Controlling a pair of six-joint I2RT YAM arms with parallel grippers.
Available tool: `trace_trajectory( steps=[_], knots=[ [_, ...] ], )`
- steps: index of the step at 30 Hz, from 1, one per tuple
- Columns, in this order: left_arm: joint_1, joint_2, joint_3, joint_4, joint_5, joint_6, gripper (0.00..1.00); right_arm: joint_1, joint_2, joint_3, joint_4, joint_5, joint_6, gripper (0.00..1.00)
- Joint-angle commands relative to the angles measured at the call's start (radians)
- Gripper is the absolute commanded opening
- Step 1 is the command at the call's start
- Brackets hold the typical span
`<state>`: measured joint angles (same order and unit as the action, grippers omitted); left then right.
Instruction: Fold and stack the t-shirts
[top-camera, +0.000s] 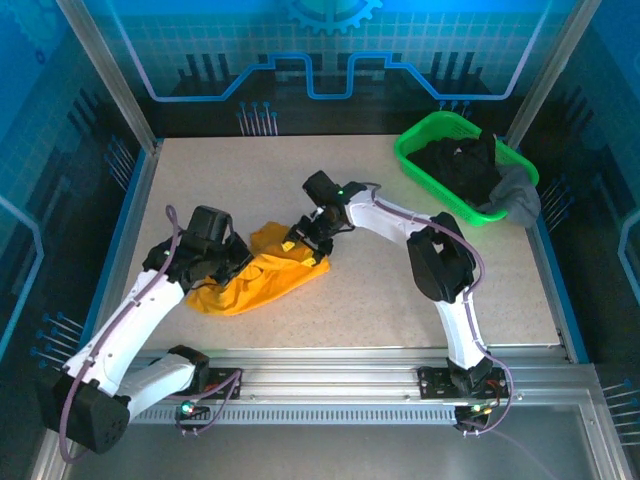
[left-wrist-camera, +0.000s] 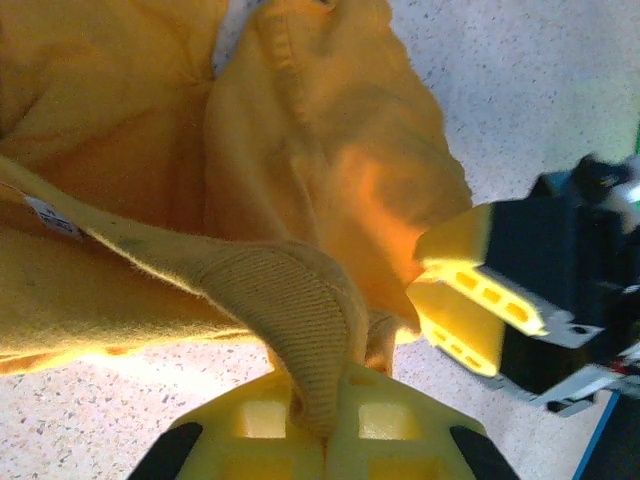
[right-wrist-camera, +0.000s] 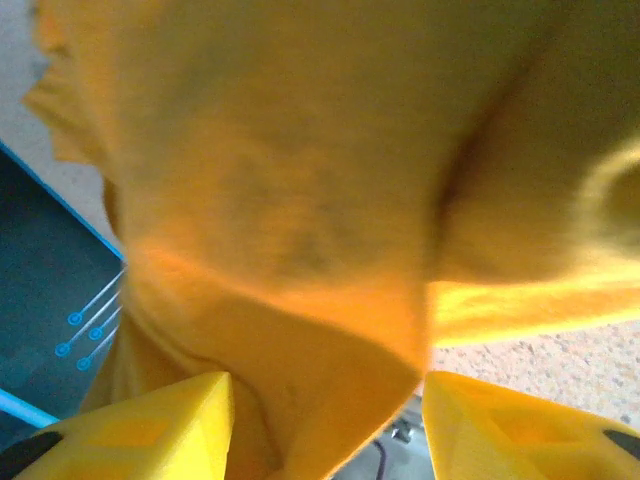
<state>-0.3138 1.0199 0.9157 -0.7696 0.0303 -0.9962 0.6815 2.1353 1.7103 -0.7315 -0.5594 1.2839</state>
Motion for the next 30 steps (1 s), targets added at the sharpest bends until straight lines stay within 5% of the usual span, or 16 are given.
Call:
trace_trajectory(
  steps=[1,7,11,19,30],
  knots=[
    [-0.007,-0.021,0.037,-0.014,-0.023,0.019,0.0,-0.003,0.007,-0.026,0.042,-0.065,0.133,0.56],
    [-0.007,-0.023,0.055,0.0,-0.022,0.022,0.0,0.005,0.075,0.006,0.141,-0.07,0.222,0.52],
    [0.022,-0.003,0.091,0.03,-0.038,0.046,0.0,-0.053,0.117,0.122,0.154,0.037,0.207,0.01],
    [0.195,0.314,0.37,0.237,0.088,0.078,0.0,-0.239,0.065,0.439,0.119,0.219,0.051,0.0],
    [0.199,0.904,1.356,0.352,0.231,0.047,0.0,-0.412,-0.015,0.818,0.158,0.302,-0.14,0.0]
  ],
)
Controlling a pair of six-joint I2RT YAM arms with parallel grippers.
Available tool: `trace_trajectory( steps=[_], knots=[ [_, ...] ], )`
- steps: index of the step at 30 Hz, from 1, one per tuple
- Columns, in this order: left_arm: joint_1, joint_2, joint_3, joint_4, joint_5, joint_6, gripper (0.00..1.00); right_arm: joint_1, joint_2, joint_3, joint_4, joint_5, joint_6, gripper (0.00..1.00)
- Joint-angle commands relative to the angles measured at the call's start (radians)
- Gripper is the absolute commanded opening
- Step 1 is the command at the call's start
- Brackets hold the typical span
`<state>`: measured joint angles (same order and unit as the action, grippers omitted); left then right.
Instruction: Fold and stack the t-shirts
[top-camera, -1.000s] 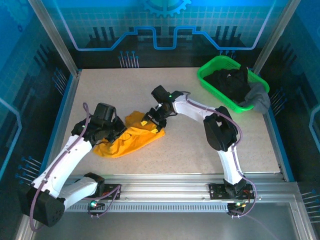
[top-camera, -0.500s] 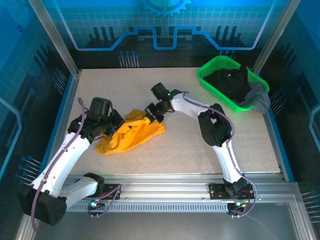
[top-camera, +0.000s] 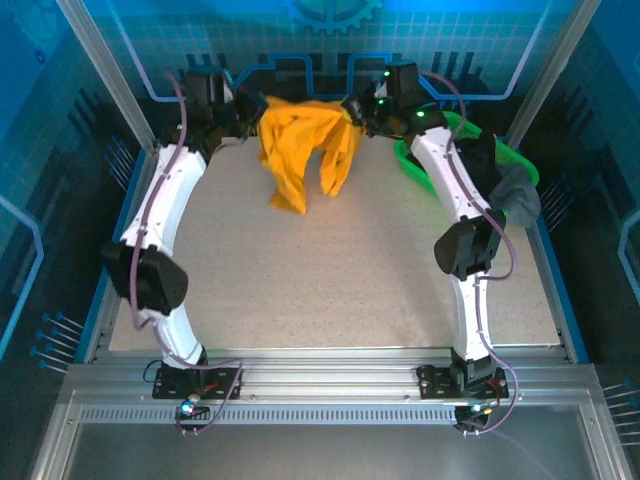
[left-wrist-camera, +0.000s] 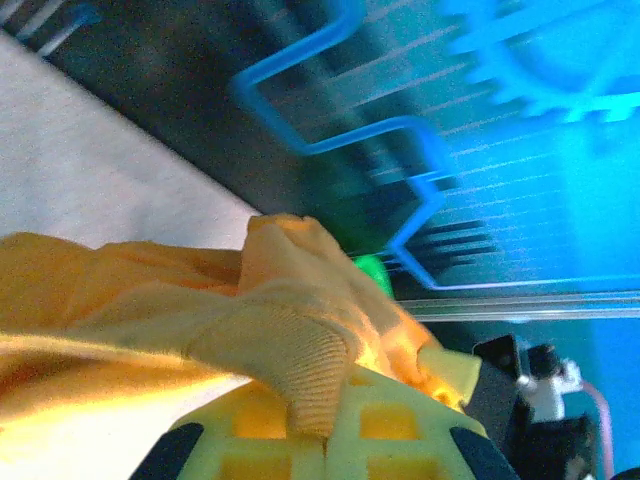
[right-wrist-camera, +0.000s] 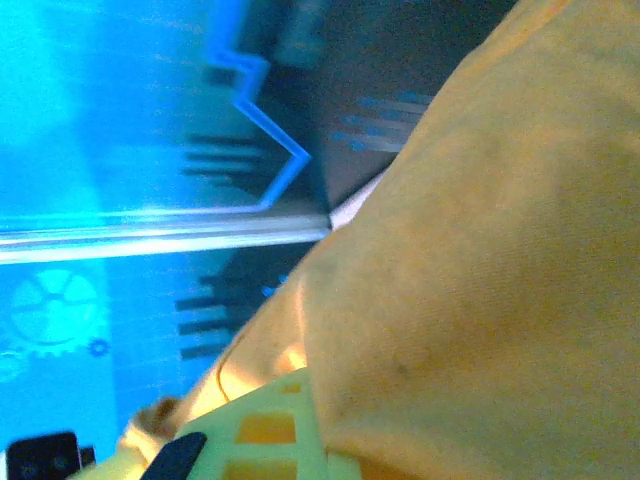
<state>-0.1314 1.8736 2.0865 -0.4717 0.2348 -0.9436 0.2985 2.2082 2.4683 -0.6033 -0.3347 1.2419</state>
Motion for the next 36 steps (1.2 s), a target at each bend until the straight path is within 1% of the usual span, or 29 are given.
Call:
trace_trajectory(
  steps=[1,2,3,5,6,7,9,10,12,13,14,15,16,17,18,21,23,25,26,28,31,34,36],
  knots=[
    [0.016,0.089,0.278,0.045,0.028,0.002,0.0,-0.03,-0.112,0.063,0.045,0.086,-0.125,0.0],
    [0.018,0.116,0.347,0.034,0.024,0.012,0.0,-0.028,-0.133,0.064,0.048,0.092,-0.152,0.0],
    [0.021,0.127,0.38,0.026,0.019,0.021,0.0,-0.022,-0.15,0.063,0.047,0.09,-0.174,0.0],
    [0.03,0.111,0.364,0.003,-0.007,0.049,0.0,0.013,-0.188,0.049,0.012,0.078,-0.234,0.0],
    [0.034,0.09,0.322,-0.006,-0.016,0.06,0.0,0.038,-0.206,0.028,-0.009,0.074,-0.269,0.0],
    [0.043,0.056,0.244,-0.007,-0.028,0.07,0.0,0.076,-0.234,-0.018,-0.028,0.071,-0.318,0.0],
    [0.058,-0.032,0.035,0.032,-0.069,0.089,0.0,0.165,-0.302,-0.174,-0.048,0.071,-0.404,0.0],
    [0.067,-0.084,-0.098,0.067,-0.105,0.102,0.0,0.219,-0.345,-0.293,-0.038,0.074,-0.438,0.03],
    [0.092,-0.168,-0.332,0.127,-0.155,0.103,0.0,0.318,-0.419,-0.543,0.028,0.05,-0.5,0.25],
    [0.11,-0.201,-0.435,0.143,-0.174,0.102,0.0,0.363,-0.448,-0.668,0.076,0.017,-0.538,0.36],
    [0.129,-0.225,-0.519,0.14,-0.196,0.1,0.0,0.396,-0.463,-0.758,0.1,-0.01,-0.57,0.43],
    [0.145,-0.243,-0.591,0.142,-0.203,0.099,0.0,0.418,-0.47,-0.832,0.099,-0.023,-0.595,0.47],
    [0.17,-0.258,-0.659,0.148,-0.196,0.101,0.06,0.428,-0.478,-0.898,0.085,-0.012,-0.609,0.51],
    [0.194,-0.268,-0.718,0.141,-0.184,0.096,0.13,0.425,-0.489,-0.951,0.077,0.008,-0.607,0.52],
    [0.213,-0.274,-0.756,0.126,-0.177,0.094,0.16,0.41,-0.504,-0.993,0.085,0.018,-0.6,0.54],
    [0.254,-0.305,-0.856,0.084,-0.174,0.115,0.21,0.327,-0.539,-1.068,0.104,0.032,-0.564,0.55],
    [0.266,-0.332,-0.903,0.043,-0.19,0.132,0.25,0.274,-0.524,-1.057,0.056,0.049,-0.555,0.54],
    [0.271,-0.354,-0.931,-0.03,-0.233,0.147,0.37,0.228,-0.495,-1.025,-0.016,0.077,-0.558,0.53],
    [0.271,-0.364,-0.938,-0.062,-0.251,0.153,0.39,0.212,-0.481,-1.012,-0.045,0.087,-0.558,0.53],
    [0.271,-0.39,-0.965,-0.098,-0.264,0.164,0.42,0.186,-0.458,-0.997,-0.095,0.097,-0.56,0.52],
    [0.268,-0.431,-1.034,-0.091,-0.216,0.135,0.43,0.172,-0.43,-1.006,-0.144,0.108,-0.552,0.51],
    [0.25,-0.454,-1.103,-0.09,-0.17,0.105,0.46,0.174,-0.428,-1.053,-0.139,0.108,-0.532,0.5],
    [0.235,-0.453,-1.14,-0.094,-0.154,0.086,0.49,0.172,-0.434,-1.095,-0.113,0.094,-0.506,0.5]
  ],
)
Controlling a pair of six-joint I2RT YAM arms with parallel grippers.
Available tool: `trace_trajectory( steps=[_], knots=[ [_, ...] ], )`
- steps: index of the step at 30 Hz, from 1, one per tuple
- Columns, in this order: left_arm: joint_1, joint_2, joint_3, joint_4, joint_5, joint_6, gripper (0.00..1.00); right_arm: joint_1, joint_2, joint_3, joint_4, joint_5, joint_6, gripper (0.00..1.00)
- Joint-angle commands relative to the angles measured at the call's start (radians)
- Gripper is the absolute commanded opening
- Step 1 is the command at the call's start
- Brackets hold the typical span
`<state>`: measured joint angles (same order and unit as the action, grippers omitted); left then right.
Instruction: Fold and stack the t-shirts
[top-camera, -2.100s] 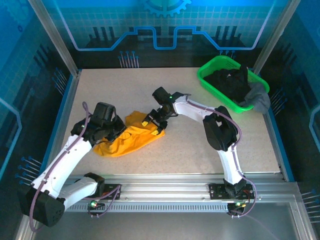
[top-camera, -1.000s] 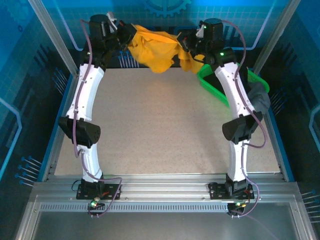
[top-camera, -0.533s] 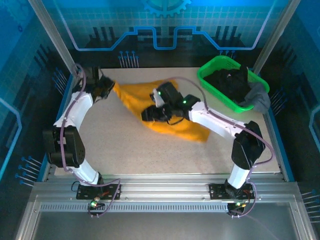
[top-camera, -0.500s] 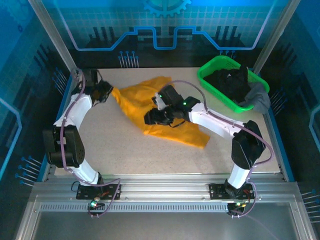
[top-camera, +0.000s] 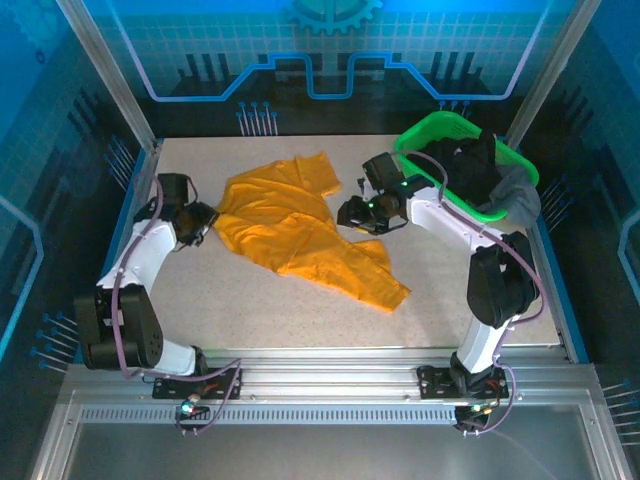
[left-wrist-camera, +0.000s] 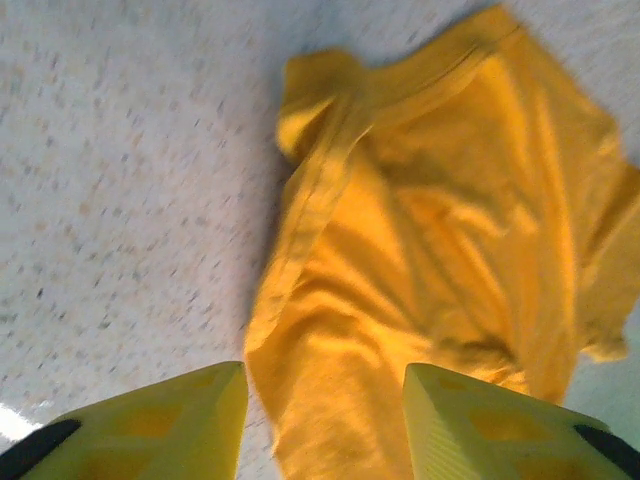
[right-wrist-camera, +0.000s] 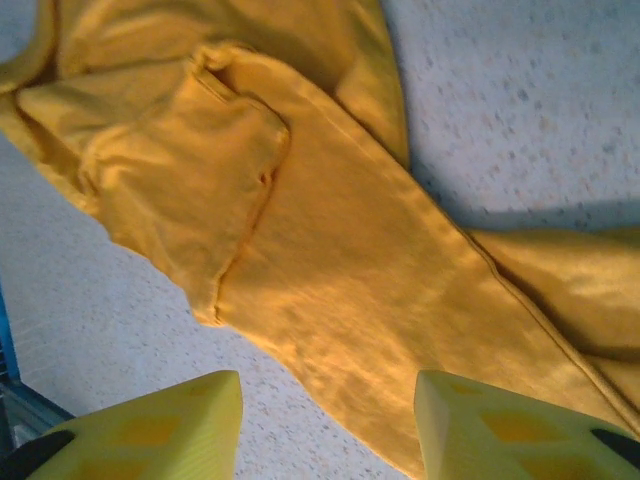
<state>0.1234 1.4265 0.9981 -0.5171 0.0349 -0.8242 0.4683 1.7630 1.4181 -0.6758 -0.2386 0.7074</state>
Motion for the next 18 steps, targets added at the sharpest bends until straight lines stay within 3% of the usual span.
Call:
trace_trajectory(
  steps=[1,6,18],
  knots=[
    [-0.026,-0.003,-0.071,-0.044,0.05,-0.048,0.5,0.002,0.007,-0.064,-0.031,-0.01,0.04,0.5],
    [-0.027,0.031,-0.109,0.064,0.059,-0.058,0.55,0.001,0.001,-0.101,-0.027,-0.012,0.045,0.5],
    [-0.041,0.342,0.01,0.163,0.099,0.014,0.44,-0.049,-0.067,-0.167,-0.039,-0.01,0.064,0.5]
  ],
)
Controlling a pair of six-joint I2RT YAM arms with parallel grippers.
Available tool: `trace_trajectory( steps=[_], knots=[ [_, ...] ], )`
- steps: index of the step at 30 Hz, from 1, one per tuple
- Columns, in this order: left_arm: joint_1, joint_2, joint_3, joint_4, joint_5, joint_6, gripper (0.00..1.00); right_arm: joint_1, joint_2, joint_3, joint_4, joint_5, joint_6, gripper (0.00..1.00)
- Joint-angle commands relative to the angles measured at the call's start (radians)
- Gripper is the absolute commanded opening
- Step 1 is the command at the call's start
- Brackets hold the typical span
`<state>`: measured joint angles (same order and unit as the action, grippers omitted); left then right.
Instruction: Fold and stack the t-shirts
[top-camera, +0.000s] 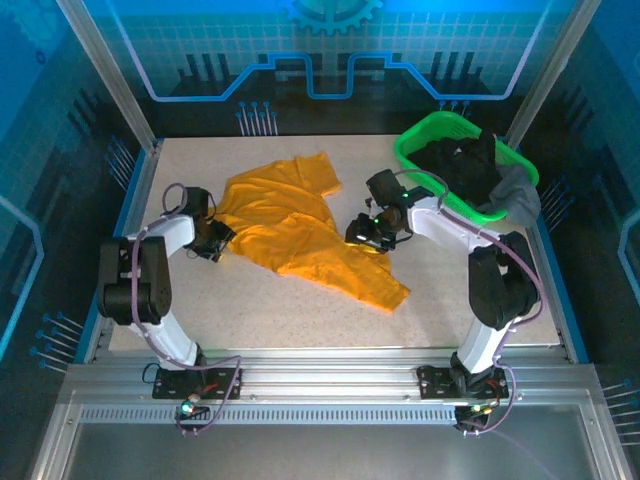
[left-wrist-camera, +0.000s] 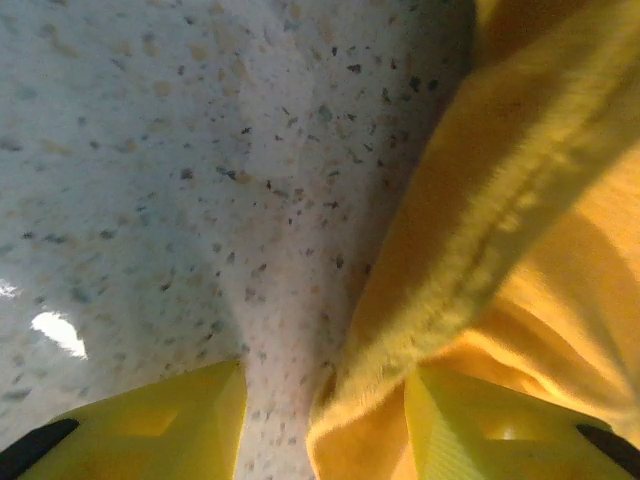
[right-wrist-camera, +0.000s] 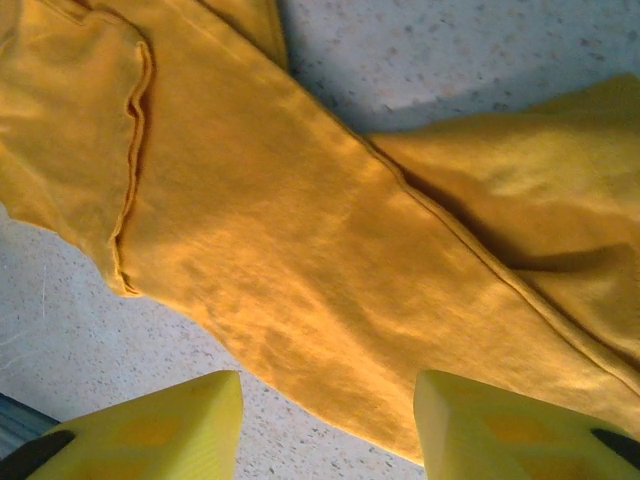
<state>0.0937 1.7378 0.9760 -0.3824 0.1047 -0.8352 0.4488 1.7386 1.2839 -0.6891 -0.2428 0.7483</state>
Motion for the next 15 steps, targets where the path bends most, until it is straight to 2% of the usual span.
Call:
trace_trajectory(
  steps=[1,3,6,11,15],
  knots=[
    [-0.012,0.045,0.038,0.032,0.028,0.026,0.41,-0.038,-0.051,-0.047,-0.023,-0.006,0.027,0.5],
    [-0.011,0.055,0.042,0.051,0.025,0.028,0.3,-0.053,-0.063,-0.072,-0.023,-0.003,0.033,0.5],
    [-0.012,0.015,0.046,0.063,0.012,0.027,0.0,-0.073,-0.072,-0.1,-0.033,0.014,0.043,0.5],
    [-0.001,-0.194,0.01,0.009,-0.047,0.031,0.0,-0.127,-0.08,-0.163,-0.016,0.019,0.101,0.5],
    [0.04,-0.377,-0.079,0.015,-0.074,-0.018,0.0,-0.15,-0.059,-0.169,-0.016,0.027,0.14,0.5]
  ],
)
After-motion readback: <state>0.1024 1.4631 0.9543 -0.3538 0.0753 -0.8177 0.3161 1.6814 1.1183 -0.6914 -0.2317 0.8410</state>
